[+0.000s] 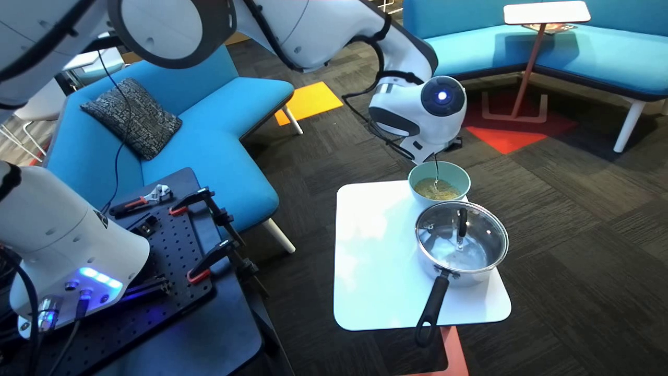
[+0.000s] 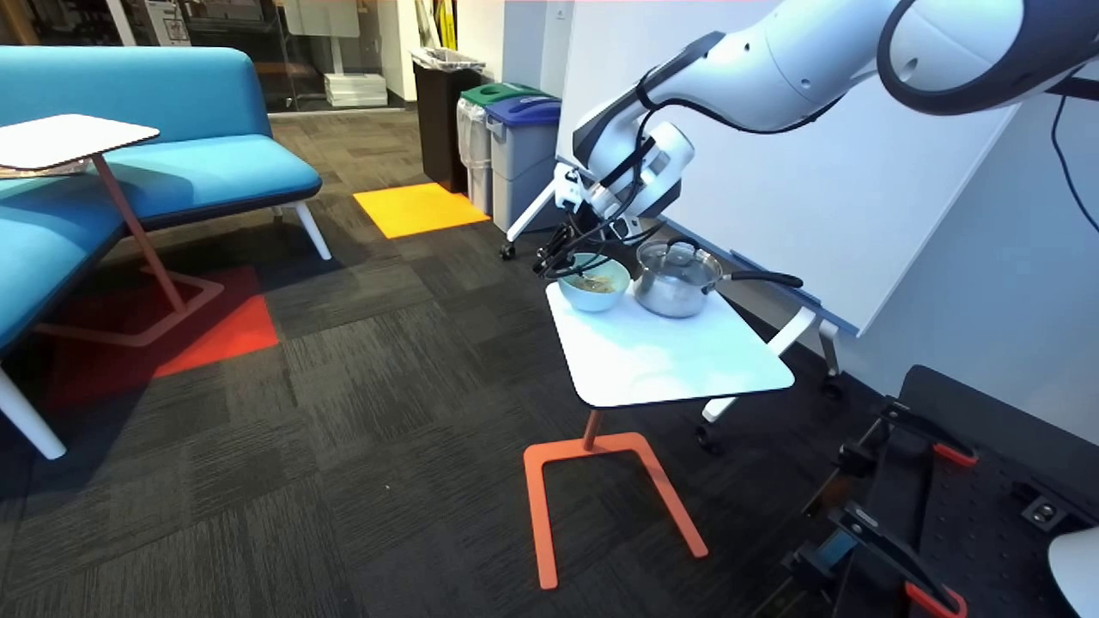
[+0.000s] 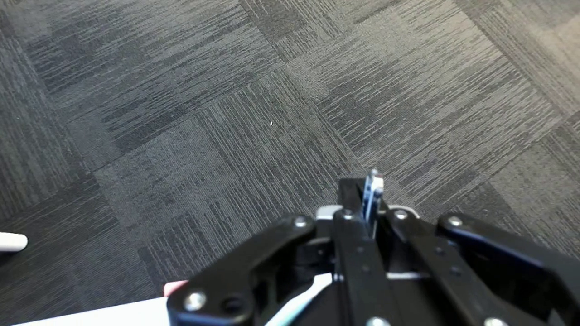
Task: Put the fork on the table
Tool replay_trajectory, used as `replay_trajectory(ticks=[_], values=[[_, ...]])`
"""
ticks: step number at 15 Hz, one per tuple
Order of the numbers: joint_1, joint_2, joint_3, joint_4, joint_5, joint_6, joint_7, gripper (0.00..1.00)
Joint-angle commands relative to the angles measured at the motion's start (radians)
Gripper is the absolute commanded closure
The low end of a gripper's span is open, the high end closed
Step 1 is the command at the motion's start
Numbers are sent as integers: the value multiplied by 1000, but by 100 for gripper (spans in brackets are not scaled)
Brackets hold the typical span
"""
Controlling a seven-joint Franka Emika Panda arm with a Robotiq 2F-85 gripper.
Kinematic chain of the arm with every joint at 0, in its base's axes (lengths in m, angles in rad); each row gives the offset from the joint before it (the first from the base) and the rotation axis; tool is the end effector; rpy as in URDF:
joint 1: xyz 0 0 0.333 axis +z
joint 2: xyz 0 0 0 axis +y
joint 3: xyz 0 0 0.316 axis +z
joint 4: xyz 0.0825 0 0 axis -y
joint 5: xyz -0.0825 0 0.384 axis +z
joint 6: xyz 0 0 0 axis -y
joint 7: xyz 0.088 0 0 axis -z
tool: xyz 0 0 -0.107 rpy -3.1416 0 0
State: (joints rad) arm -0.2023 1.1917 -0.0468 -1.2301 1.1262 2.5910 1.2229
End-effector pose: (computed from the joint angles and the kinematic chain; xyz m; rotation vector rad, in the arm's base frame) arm 0.7118 -0.1895 0.0424 -0.9425 2.3411 0.1925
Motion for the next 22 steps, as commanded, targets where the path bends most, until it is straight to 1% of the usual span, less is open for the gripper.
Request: replay_trajectory(ticks=[1, 5, 7, 11, 13, 14, 16, 17, 18, 20, 22], values=[[-13, -13, 7, 7, 1, 4, 17, 99], [-53, -50, 28, -17, 20, -25, -12, 99], [-81, -64, 44, -17, 30, -62, -19, 99], [-159, -106, 84, -31, 79, -228, -20, 99], [-189, -135, 83, -51, 98, -329, -4, 99], [-197, -159, 75, -74, 109, -363, -2, 99], [-208, -232, 64, -159, 146, -385, -45, 99], [-233, -279, 92, -220, 148, -370, -79, 99], [-219, -312, 60, -255, 188, -382, -112, 99], [-220, -385, 48, -338, 231, -394, -175, 99], [-202, -456, 23, -425, 277, -381, -216, 99]])
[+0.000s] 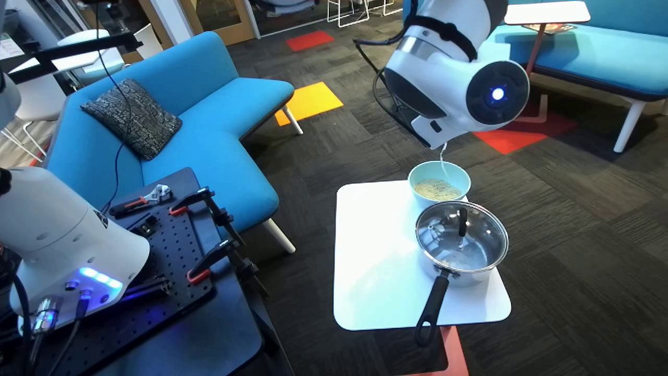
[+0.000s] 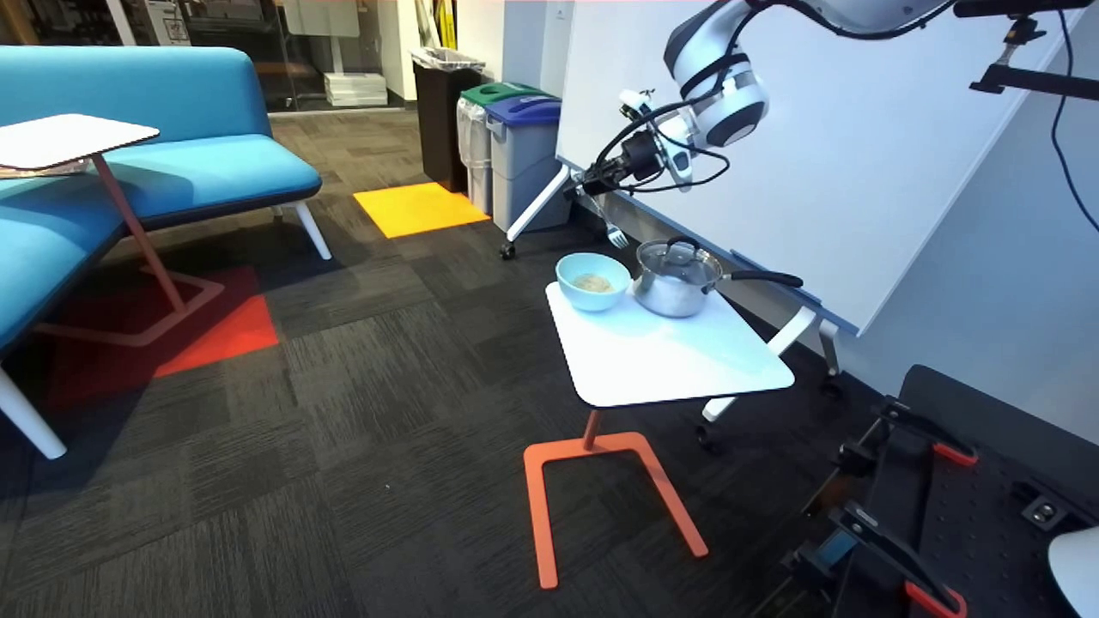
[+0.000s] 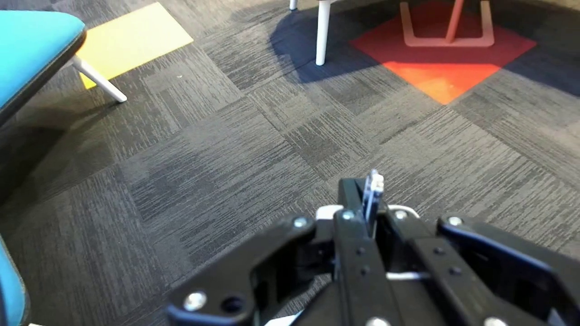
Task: Put the fork on the table
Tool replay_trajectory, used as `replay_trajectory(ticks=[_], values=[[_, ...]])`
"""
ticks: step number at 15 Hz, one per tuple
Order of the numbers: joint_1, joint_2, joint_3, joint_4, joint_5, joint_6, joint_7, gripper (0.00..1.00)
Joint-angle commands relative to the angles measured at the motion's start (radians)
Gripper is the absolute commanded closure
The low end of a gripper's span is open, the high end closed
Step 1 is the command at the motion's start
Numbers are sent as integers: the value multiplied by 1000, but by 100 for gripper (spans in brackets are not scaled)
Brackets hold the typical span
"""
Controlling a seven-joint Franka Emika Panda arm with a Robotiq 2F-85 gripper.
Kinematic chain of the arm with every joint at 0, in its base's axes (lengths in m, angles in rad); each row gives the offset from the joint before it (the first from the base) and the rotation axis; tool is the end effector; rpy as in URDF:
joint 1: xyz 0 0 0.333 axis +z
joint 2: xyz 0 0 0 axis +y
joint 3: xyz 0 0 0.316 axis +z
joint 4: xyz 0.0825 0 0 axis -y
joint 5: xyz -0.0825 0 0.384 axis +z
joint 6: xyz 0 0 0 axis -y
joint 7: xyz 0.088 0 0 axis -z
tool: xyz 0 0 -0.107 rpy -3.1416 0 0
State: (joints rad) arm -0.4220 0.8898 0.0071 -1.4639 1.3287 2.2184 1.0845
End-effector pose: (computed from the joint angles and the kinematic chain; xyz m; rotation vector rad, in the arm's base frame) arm 0.6693 -0.2616 0.1551 -0.7442 2.0780 0.5114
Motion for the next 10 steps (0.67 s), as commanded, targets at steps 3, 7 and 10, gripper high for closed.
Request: replay_trajectory(ticks=[3, 7, 10], values=[[61, -256, -75, -332, 133, 39, -111, 99], [160, -371, -144, -538, 121, 151, -108, 99], [254, -411, -177, -652, 57, 295, -83, 99]])
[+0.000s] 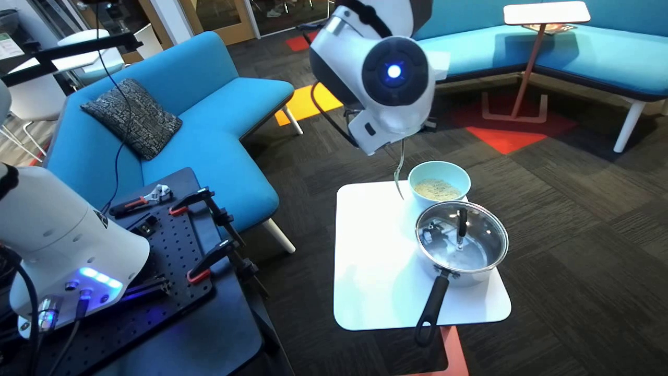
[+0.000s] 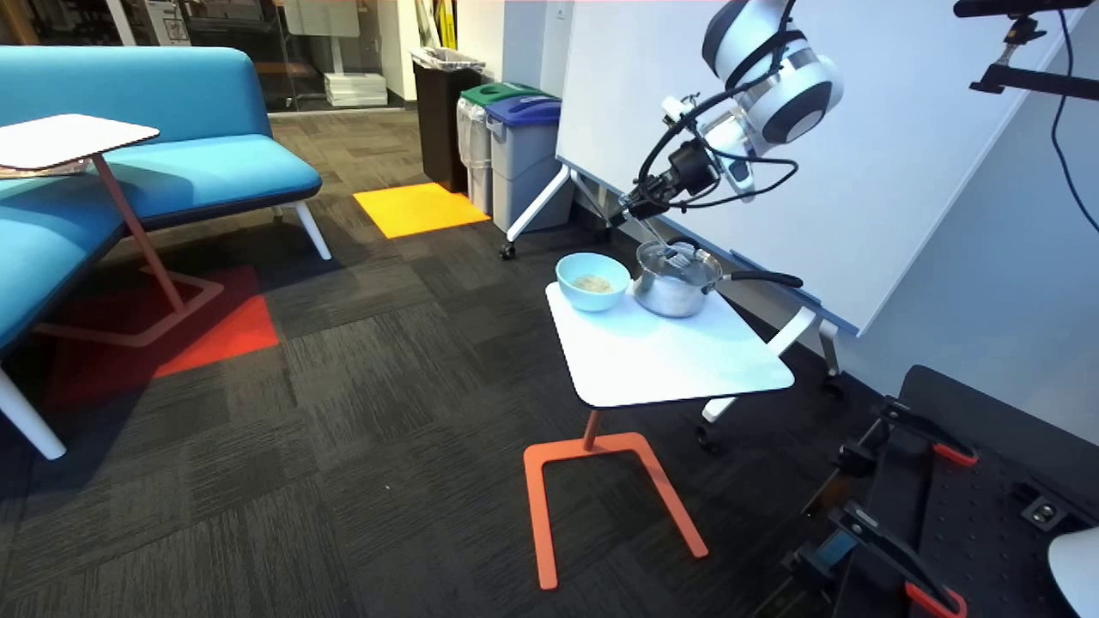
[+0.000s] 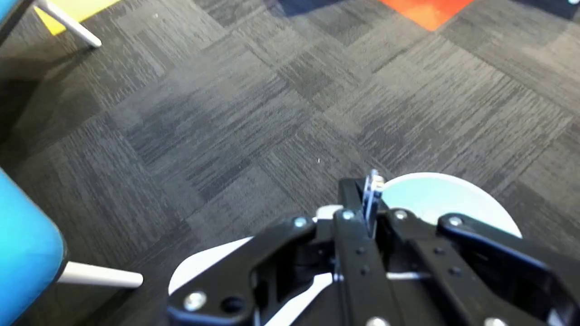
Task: Put the fork on the table
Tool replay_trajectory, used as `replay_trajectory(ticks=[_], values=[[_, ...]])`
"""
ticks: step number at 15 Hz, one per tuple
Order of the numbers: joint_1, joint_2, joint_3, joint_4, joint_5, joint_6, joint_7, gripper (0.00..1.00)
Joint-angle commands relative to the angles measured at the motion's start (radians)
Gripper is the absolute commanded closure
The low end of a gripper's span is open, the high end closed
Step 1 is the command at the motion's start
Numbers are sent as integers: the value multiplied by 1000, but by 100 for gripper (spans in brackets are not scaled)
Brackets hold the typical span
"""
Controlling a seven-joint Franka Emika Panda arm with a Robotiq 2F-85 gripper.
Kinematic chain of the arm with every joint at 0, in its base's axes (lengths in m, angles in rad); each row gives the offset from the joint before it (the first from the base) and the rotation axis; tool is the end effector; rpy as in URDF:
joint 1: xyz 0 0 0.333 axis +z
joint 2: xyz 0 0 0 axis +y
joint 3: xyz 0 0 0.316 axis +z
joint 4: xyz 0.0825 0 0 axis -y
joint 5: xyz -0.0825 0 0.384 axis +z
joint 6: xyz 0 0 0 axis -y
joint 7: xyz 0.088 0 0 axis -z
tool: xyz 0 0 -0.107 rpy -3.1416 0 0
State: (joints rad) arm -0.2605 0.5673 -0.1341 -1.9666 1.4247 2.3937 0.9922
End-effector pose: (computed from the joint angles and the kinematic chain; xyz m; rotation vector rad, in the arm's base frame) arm 0.5621 -0.2239 0.1751 -0.7106 2.2764 0.3832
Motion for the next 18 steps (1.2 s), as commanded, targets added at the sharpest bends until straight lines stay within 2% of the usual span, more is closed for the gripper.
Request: replay_trajectory(ticks=[1, 2, 3, 6, 7, 18], values=[[121, -92, -41, -178, -67, 171, 18, 99], [142, -85, -45, -194, -103, 202, 32, 99], [98, -40, -30, -122, -63, 143, 7, 96], [136, -44, -29, -164, -90, 196, 19, 96], [136, -45, -30, -165, -90, 196, 19, 99], [278, 153, -22, -143, -212, 447, 95, 99]])
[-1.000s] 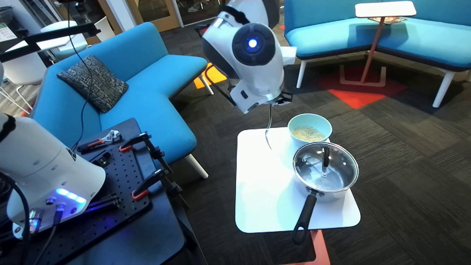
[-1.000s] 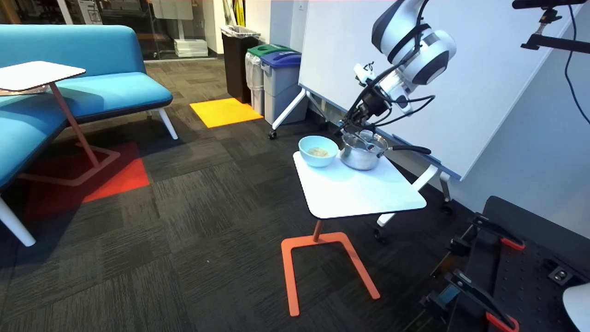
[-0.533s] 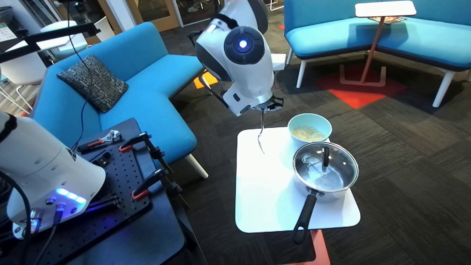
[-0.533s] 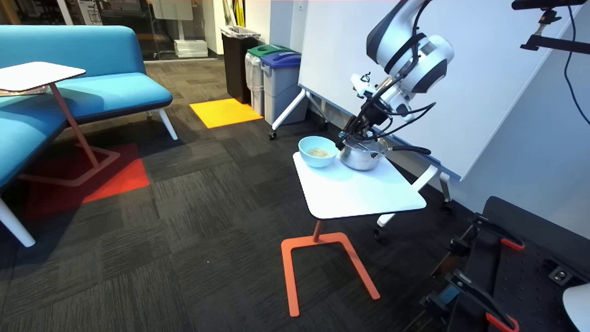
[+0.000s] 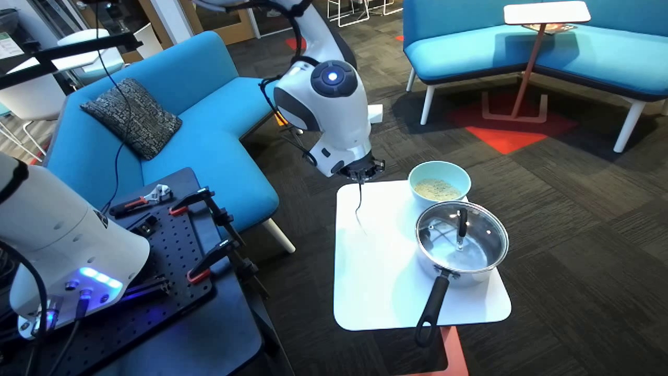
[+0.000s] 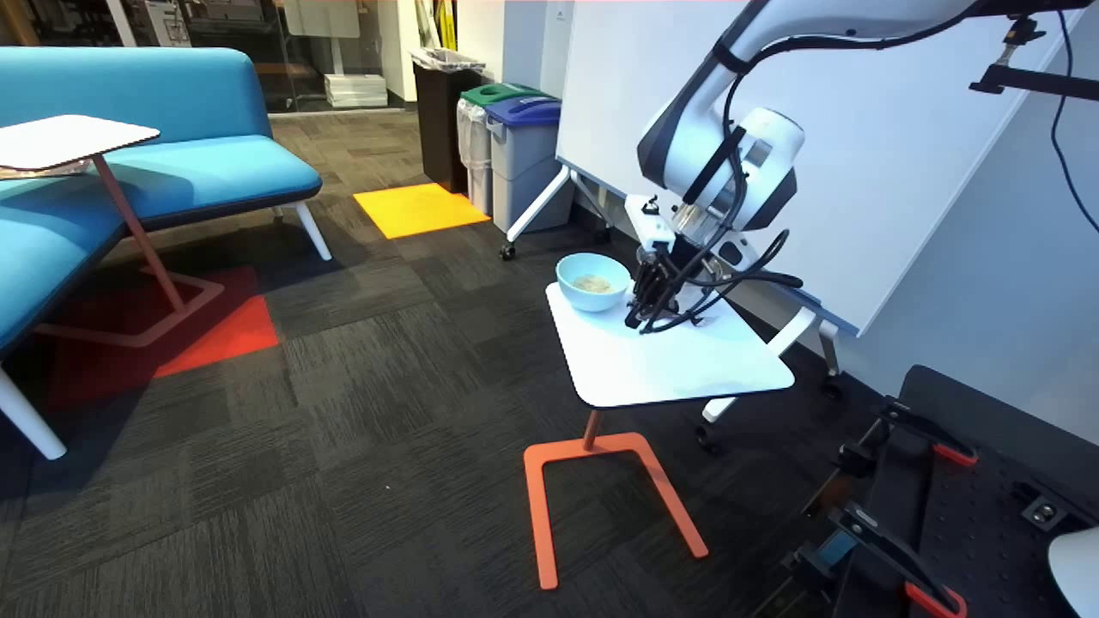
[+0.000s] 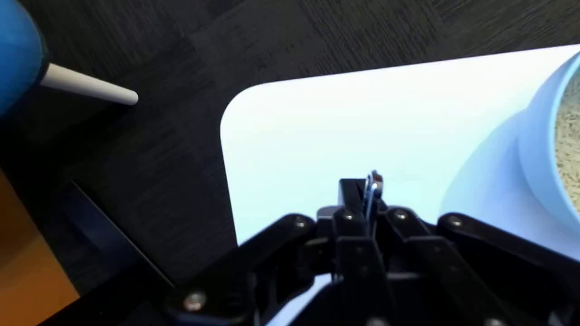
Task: Put the fork on the table
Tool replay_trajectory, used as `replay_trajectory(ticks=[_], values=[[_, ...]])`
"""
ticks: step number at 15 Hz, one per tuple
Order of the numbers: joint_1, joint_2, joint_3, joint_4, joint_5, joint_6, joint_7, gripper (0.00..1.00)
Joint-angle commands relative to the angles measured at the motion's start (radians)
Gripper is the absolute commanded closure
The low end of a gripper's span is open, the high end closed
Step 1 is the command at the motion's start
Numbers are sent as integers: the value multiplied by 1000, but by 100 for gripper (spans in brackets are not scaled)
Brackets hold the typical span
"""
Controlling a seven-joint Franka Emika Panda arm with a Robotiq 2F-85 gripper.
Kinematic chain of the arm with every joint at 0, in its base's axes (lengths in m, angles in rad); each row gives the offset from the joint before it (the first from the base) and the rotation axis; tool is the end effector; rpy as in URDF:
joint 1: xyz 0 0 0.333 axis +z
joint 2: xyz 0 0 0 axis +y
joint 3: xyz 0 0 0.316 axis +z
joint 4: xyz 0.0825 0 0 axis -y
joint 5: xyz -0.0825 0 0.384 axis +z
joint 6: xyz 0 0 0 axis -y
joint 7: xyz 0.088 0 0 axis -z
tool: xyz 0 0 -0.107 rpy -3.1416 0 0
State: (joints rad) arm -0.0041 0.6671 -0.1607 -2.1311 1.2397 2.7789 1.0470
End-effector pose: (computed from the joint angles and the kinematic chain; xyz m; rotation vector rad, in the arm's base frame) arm 0.5135 -0.1348 0.0864 -1.0950 2.6059 0.1495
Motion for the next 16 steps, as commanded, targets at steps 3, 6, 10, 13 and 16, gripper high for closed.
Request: replay_trajectory(ticks=[3, 6, 10, 13, 16], values=[[20, 107, 18, 51, -45, 52, 28, 99], [25, 153, 19, 90, -70, 59, 32, 99], [38, 194, 9, 135, -96, 75, 52, 99], [55, 223, -8, 160, -149, 70, 101, 99], [68, 246, -22, 178, -216, 61, 166, 71]])
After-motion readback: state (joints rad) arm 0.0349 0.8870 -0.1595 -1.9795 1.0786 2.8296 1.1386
